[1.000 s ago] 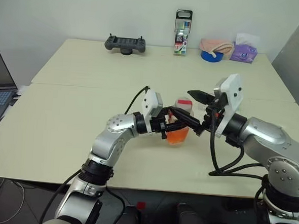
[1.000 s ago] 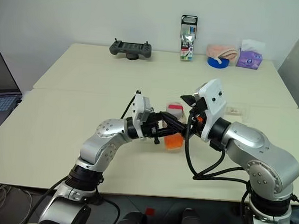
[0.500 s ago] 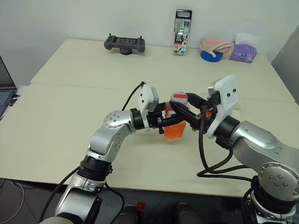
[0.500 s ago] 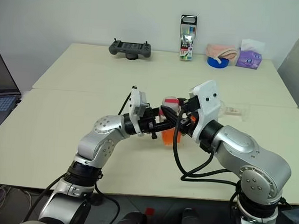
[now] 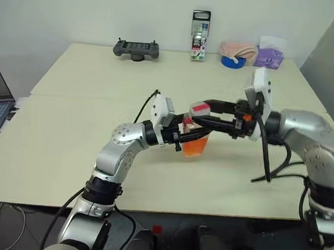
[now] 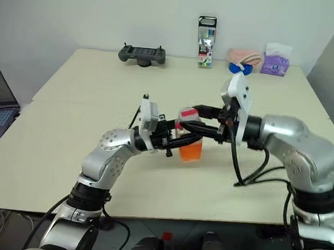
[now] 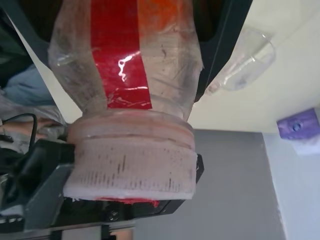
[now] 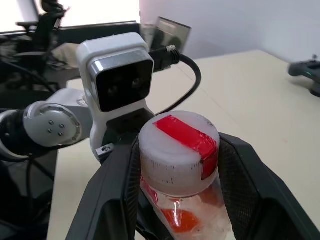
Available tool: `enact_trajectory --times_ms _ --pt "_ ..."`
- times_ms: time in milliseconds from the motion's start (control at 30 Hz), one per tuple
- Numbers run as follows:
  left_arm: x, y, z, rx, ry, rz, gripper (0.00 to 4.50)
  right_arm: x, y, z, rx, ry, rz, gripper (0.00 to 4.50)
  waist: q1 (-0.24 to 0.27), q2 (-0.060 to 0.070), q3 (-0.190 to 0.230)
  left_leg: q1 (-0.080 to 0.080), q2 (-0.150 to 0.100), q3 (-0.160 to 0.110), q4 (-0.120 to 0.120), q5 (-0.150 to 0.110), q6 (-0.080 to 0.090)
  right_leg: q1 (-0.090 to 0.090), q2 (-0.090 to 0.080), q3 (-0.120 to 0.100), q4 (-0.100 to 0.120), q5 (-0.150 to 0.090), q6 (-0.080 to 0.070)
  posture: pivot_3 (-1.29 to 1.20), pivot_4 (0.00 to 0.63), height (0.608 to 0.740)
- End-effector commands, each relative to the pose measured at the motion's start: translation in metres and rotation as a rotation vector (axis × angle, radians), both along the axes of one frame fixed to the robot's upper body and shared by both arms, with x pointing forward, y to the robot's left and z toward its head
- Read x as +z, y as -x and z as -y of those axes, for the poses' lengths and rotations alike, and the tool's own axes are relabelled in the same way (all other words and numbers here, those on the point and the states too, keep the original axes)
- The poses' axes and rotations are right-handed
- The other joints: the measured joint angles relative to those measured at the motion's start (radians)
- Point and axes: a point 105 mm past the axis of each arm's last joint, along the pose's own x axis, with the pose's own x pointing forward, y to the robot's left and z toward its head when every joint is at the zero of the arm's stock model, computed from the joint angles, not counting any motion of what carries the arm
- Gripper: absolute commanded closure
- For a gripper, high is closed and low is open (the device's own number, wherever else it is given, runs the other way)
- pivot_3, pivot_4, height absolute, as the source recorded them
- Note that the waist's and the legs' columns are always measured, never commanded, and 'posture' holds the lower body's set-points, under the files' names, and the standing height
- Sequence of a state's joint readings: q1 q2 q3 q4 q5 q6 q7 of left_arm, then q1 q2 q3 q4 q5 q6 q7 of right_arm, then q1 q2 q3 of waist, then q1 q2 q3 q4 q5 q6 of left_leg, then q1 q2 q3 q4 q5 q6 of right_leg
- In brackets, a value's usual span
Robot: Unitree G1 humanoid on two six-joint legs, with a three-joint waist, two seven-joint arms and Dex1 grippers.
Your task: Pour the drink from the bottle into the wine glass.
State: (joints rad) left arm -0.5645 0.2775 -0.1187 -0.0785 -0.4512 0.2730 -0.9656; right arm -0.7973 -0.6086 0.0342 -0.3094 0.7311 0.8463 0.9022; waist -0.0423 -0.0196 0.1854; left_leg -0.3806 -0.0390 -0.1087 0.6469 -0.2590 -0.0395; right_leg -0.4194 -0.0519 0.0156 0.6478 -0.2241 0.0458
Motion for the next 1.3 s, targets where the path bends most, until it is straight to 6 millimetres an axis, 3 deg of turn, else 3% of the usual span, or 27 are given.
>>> enact_trajectory --times_ms 33,200,433,667,700,900,1033,1133,1300 --pt "-0.016 0.007 0.015 -0.044 -0.056 -0.043 2.68 0.033 0.039 -0.029 0.411 -0.014 0.162 2.63 0.001 0.000 0.000 0.000 0.000 0.000 0.000 0.000 0.000 0.000 0.001 0.000 0.000 0.000 0.000 0.00 0.150 0.740" --pt "-0.019 0.011 0.016 -0.062 -0.069 -0.056 2.69 0.027 0.037 -0.033 0.602 0.067 0.124 2.63 0.007 0.000 0.000 -0.001 -0.001 -0.001 0.000 0.000 0.000 0.000 -0.001 0.000 -0.001 0.002 -0.003 0.00 0.150 0.740" --pt "-0.017 0.014 0.012 -0.068 -0.074 -0.069 2.71 0.022 0.018 -0.028 0.607 0.130 0.122 2.63 0.011 0.000 0.000 -0.002 -0.001 -0.001 0.000 0.000 0.000 -0.001 -0.002 0.000 -0.001 0.002 -0.003 0.00 0.150 0.740" --pt "-0.020 0.011 0.006 -0.040 -0.080 -0.073 2.76 0.045 0.012 -0.017 0.537 0.032 0.108 0.17 0.012 0.001 0.000 -0.002 -0.001 -0.003 0.000 0.000 0.000 -0.001 -0.001 -0.001 0.000 0.002 -0.003 0.00 0.150 0.740" --pt "-0.020 0.010 0.006 -0.037 -0.082 -0.073 2.76 0.047 0.011 -0.016 0.516 0.022 0.128 0.00 0.013 0.001 0.000 -0.002 -0.001 -0.003 0.000 0.000 0.000 -0.001 -0.001 -0.001 0.000 0.002 -0.003 0.00 0.150 0.740" --pt "-0.017 0.006 0.004 -0.019 -0.079 -0.066 2.77 0.045 0.015 -0.006 0.380 0.000 0.155 0.00 0.015 0.001 0.000 -0.002 -0.001 -0.001 0.000 0.001 0.000 -0.001 -0.003 0.001 -0.002 0.003 -0.003 0.00 0.150 0.740" --pt "-0.014 0.004 0.002 -0.005 -0.072 -0.049 2.77 0.034 0.014 0.001 0.194 0.017 0.168 0.00 0.016 0.001 0.000 -0.003 -0.001 -0.002 0.000 0.001 0.000 -0.001 -0.003 0.000 -0.001 0.003 -0.003 0.00 0.150 0.740" --pt "-0.009 0.003 0.001 0.000 -0.052 -0.048 2.77 0.017 0.017 0.007 0.036 0.052 0.152 0.00 0.017 0.001 0.000 -0.003 -0.001 -0.002 0.000 0.001 -0.001 -0.001 -0.003 0.000 -0.001 0.003 -0.003 0.00 0.150 0.740" --pt "-0.012 0.003 0.004 -0.014 -0.054 -0.055 2.77 -0.004 0.022 -0.002 -0.179 0.040 0.115 0.00 0.013 0.001 0.000 -0.002 -0.001 0.000 0.000 0.001 -0.001 -0.001 -0.003 0.001 -0.001 0.002 -0.002 0.00 0.150 0.740"
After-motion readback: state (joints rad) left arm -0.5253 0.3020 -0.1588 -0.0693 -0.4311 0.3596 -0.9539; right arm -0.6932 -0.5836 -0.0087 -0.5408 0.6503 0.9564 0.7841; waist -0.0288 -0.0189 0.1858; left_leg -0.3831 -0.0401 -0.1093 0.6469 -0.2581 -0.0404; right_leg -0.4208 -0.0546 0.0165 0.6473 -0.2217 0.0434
